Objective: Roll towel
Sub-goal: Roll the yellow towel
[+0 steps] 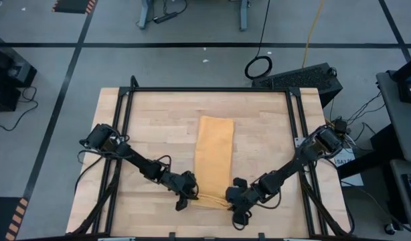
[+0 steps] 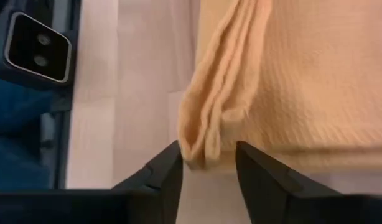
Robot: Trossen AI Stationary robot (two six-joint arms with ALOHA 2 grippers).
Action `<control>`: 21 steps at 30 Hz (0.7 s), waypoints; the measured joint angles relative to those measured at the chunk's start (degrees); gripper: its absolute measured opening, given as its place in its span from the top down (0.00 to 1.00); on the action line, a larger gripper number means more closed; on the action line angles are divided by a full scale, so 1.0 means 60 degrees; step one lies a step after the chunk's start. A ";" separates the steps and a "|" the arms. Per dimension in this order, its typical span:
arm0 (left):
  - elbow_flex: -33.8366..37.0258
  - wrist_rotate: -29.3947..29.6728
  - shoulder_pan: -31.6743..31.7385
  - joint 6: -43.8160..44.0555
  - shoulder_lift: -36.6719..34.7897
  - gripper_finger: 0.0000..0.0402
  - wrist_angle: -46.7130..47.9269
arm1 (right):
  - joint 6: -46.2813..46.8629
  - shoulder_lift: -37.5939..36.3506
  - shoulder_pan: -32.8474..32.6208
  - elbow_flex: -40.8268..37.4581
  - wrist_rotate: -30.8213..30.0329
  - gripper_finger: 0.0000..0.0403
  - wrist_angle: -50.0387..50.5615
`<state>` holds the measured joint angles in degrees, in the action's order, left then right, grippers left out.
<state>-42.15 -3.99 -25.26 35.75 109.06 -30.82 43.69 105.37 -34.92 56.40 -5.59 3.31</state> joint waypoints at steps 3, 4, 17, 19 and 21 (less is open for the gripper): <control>0.0000 0.0001 0.0000 0.0030 0.0000 0.97 0.0042 | 0.0060 -0.0175 -0.0345 0.0000 -0.0772 0.62 0.0433; -0.0004 0.0001 0.0000 0.0105 -0.0003 0.97 0.0073 | -0.0023 -0.0219 -0.0457 0.0000 -0.0985 0.62 0.0474; -0.0007 0.0004 0.0000 0.0240 -0.0007 0.97 0.0009 | -0.0256 -0.0117 -0.0924 0.0011 -0.3020 0.56 0.0206; -0.0007 0.0004 0.0003 0.0240 -0.0007 0.97 0.0023 | -0.0305 -0.0094 -0.0892 0.0007 -0.3023 0.53 0.0159; -0.0007 0.0008 0.0000 0.0218 -0.0007 0.97 0.0031 | -0.0293 -0.0077 -0.0854 0.0011 -0.2970 0.50 0.0122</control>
<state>-42.19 -3.95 -25.26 37.06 109.01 -30.63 41.94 104.90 -40.05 56.47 -23.41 4.04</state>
